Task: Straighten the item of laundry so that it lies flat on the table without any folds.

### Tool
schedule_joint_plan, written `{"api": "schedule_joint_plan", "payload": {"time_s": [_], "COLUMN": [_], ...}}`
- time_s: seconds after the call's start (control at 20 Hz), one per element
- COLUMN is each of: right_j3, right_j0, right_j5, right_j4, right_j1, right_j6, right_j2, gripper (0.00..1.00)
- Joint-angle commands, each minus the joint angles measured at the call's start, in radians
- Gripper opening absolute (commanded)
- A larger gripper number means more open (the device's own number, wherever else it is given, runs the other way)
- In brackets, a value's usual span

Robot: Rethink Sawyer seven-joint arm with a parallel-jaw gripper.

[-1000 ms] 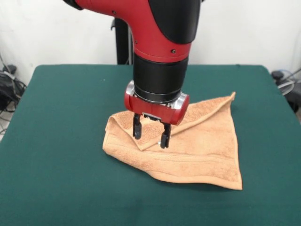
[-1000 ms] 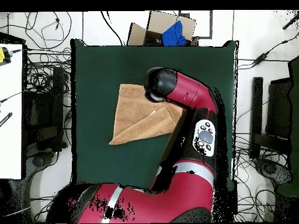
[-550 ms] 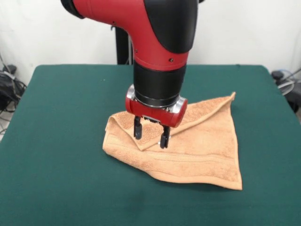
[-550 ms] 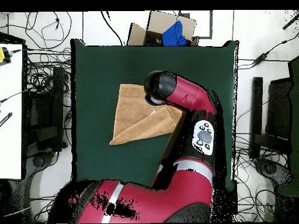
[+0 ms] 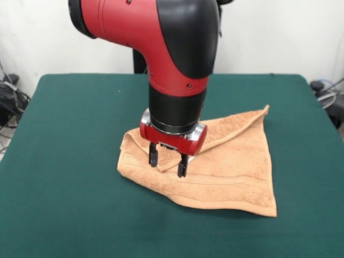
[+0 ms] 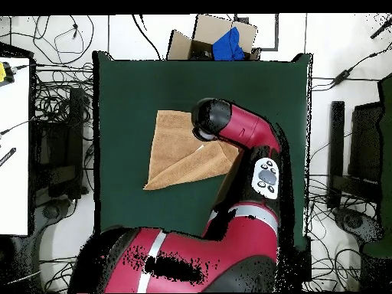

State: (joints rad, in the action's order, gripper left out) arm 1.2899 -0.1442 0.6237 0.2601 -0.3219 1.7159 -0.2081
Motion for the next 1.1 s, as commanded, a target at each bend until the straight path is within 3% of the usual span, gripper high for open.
{"api": "schedule_joint_plan", "payload": {"time_s": [0.05,1.1], "right_j3": [0.119,0.159], "right_j0": [-0.018,-0.034], "right_j5": [-0.053,-0.046], "right_j4": [-0.035,-0.037], "right_j1": [0.047,0.046], "right_j6": [0.15,0.122], "right_j2": [0.048,0.06], "gripper": [1.0,1.0]}}
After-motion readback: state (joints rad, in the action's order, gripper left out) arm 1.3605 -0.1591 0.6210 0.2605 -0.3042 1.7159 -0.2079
